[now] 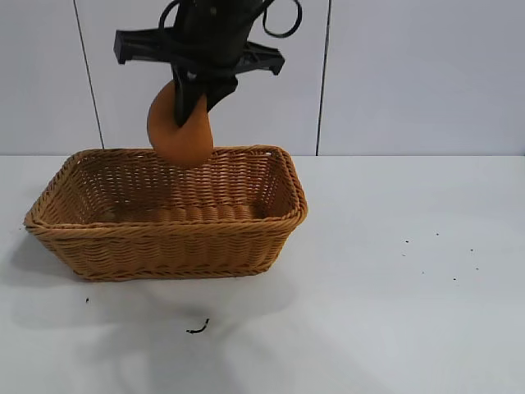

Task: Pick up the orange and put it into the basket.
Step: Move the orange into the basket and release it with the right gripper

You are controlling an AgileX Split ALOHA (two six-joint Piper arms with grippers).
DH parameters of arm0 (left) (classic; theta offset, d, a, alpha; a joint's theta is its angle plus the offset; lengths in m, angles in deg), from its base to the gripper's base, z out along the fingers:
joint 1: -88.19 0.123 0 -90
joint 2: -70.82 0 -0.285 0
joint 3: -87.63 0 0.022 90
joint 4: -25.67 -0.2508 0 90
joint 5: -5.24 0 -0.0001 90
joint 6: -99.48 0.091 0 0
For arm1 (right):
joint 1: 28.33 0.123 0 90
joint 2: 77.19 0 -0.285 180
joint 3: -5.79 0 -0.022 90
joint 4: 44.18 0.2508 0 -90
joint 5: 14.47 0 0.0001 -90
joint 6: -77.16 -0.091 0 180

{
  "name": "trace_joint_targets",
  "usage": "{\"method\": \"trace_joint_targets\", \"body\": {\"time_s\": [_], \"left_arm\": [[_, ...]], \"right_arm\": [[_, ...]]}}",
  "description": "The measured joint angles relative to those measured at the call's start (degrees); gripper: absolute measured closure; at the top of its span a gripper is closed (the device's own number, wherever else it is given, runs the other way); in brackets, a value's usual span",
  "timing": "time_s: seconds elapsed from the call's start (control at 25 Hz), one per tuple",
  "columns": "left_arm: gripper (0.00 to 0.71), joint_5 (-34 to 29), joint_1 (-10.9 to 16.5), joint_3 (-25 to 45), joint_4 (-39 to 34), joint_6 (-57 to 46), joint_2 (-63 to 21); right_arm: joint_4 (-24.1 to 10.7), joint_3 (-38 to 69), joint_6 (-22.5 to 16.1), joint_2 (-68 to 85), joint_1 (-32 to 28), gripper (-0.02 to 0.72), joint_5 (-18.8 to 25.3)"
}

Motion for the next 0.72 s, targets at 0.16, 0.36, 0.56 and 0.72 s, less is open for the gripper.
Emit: {"method": "trace_joint_targets", "body": {"time_s": [0.16, 0.36, 0.56, 0.72], "left_arm": [[0.044, 0.00, 0.00, 0.00, 0.00, 0.00, 0.00], [0.044, 0.00, 0.00, 0.00, 0.00, 0.00, 0.00], [0.044, 0.00, 0.00, 0.00, 0.00, 0.00, 0.00], [0.044, 0.00, 0.00, 0.00, 0.00, 0.00, 0.00]], "right_arm": [[-0.40, 0.00, -0.07, -5.06, 0.00, 0.663, -0.49], [-0.45, 0.00, -0.07, -7.79, 0.00, 0.661, -0.54], [-0.45, -0.75, -0.12, -7.59, 0.00, 0.304, 0.78], [-0.92, -4.63, -0.07, -6.96, 0.00, 0.052, 5.84]]}}
